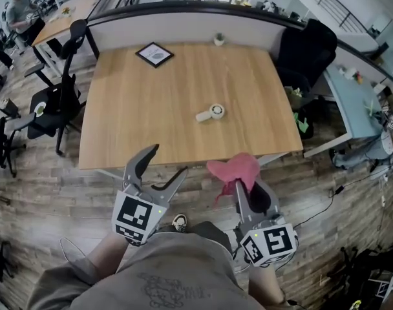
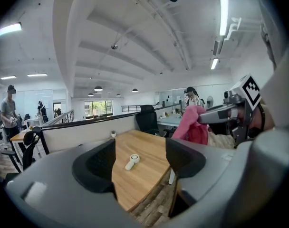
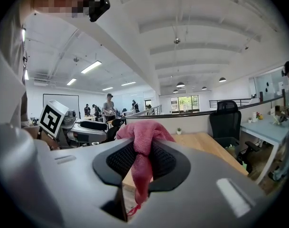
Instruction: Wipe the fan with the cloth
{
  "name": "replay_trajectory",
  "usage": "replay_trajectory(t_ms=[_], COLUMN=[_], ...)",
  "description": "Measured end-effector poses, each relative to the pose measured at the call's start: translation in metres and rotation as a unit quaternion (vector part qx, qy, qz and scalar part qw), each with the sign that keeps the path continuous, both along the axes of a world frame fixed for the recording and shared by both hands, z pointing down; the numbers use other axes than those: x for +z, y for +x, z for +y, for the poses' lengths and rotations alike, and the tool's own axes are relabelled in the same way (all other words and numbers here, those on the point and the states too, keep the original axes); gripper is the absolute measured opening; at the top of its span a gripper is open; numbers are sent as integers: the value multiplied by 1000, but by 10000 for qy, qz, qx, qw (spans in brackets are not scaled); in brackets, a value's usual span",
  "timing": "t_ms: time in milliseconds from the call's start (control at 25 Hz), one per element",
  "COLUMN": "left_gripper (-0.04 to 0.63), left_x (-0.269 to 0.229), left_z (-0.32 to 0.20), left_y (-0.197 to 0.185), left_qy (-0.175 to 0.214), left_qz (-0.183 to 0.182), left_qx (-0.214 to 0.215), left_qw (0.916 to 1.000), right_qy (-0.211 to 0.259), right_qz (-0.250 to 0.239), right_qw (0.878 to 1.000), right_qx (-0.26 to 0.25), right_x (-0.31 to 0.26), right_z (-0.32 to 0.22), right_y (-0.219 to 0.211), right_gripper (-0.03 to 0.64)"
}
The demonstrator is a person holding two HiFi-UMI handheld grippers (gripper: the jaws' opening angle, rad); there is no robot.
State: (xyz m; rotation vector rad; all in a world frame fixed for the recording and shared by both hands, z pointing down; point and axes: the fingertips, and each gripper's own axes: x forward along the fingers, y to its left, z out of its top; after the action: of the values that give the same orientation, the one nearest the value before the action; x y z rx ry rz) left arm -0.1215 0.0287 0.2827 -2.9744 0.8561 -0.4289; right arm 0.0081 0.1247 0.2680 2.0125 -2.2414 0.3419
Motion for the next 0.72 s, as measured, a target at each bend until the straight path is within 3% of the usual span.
replay_trajectory(t_ms=[440,720], left_gripper=[319,319], left_x=[11,19], left_z=[-46,-87], left_y=[41,89], left_qy=[-4,-124], left_qz=[-128,-36], left_qx=[-102,-263], left_qw=[9999,9996], right_qy=[-59,-245], right_qz=[-87,-211], right_qw=[9999,9988], right_qx=[-84,-355], right_x=[17,36], right_z=[-52,-107], right_y=[50,108], right_gripper=[84,84])
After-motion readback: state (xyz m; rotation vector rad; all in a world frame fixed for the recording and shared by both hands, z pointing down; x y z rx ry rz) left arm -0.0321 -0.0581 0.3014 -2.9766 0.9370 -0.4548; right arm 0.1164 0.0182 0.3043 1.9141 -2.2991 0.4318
